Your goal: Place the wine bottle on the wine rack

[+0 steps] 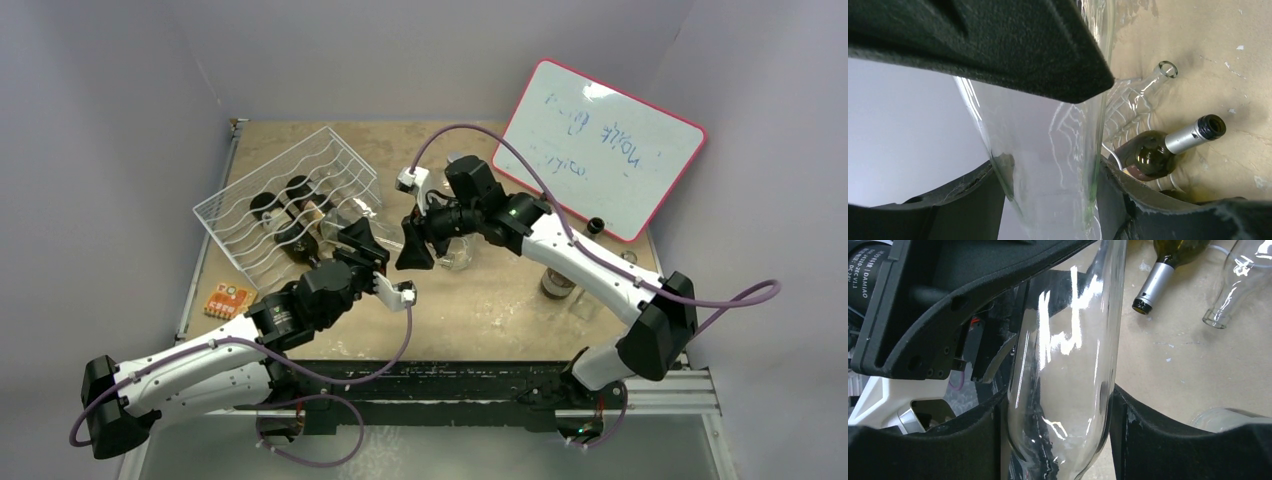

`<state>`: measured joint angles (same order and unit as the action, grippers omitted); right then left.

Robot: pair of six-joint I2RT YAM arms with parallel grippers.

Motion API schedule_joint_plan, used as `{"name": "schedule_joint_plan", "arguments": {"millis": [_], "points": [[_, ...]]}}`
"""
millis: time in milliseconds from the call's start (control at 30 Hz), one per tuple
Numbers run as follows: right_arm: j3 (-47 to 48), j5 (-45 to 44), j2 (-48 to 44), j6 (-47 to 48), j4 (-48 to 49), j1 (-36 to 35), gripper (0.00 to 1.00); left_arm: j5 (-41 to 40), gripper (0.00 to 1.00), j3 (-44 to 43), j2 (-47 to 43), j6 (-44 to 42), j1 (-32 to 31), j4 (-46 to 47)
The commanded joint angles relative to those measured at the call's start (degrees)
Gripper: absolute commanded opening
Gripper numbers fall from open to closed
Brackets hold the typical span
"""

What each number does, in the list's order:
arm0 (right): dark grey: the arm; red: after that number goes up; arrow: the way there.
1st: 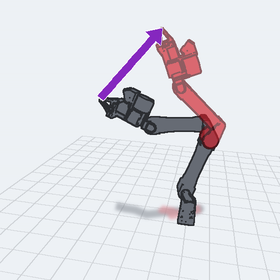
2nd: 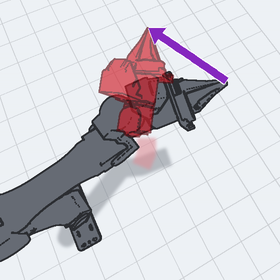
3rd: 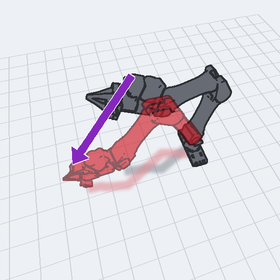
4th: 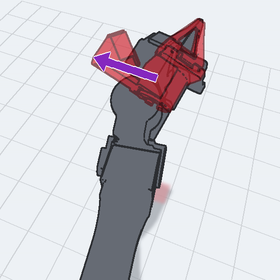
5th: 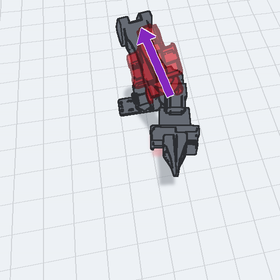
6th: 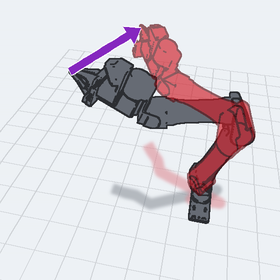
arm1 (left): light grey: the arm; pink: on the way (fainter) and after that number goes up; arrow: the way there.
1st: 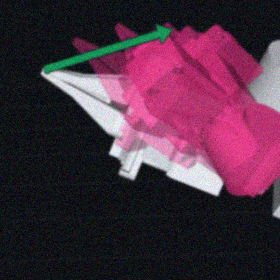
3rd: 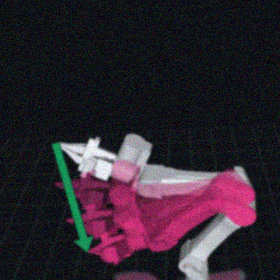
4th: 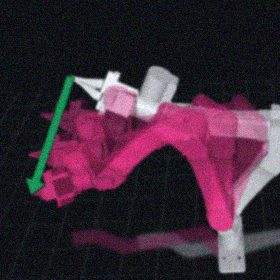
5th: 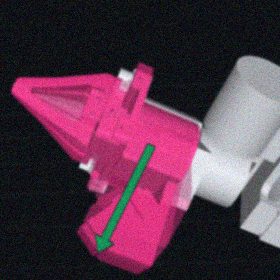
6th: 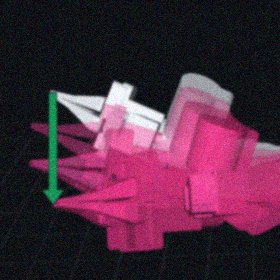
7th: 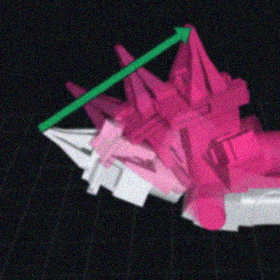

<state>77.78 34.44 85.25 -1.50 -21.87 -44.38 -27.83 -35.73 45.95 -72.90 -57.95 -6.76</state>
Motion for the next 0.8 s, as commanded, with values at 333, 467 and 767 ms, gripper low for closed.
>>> {"name": "schedule_joint_plan", "arguments": {"millis": [333,467,767], "points": [[0.5,-6.0,-1.5,-3.8,5.2,-0.6,0.0,-2.8,0.62,-2.0,0.0,5.1,-0.4,3.9],[0.1,-8.0,-2.7,-4.5,5.6,-0.6,0.0,-3.0,0.69,-2.9,0.1,8.0,-0.4,0.9],[-1.3,-11.0,-4.8,-5.6,6.3,-0.6,0.0,-2.0,0.78,-7.0,-1.3,15.8,-0.4,-5.5]]}}
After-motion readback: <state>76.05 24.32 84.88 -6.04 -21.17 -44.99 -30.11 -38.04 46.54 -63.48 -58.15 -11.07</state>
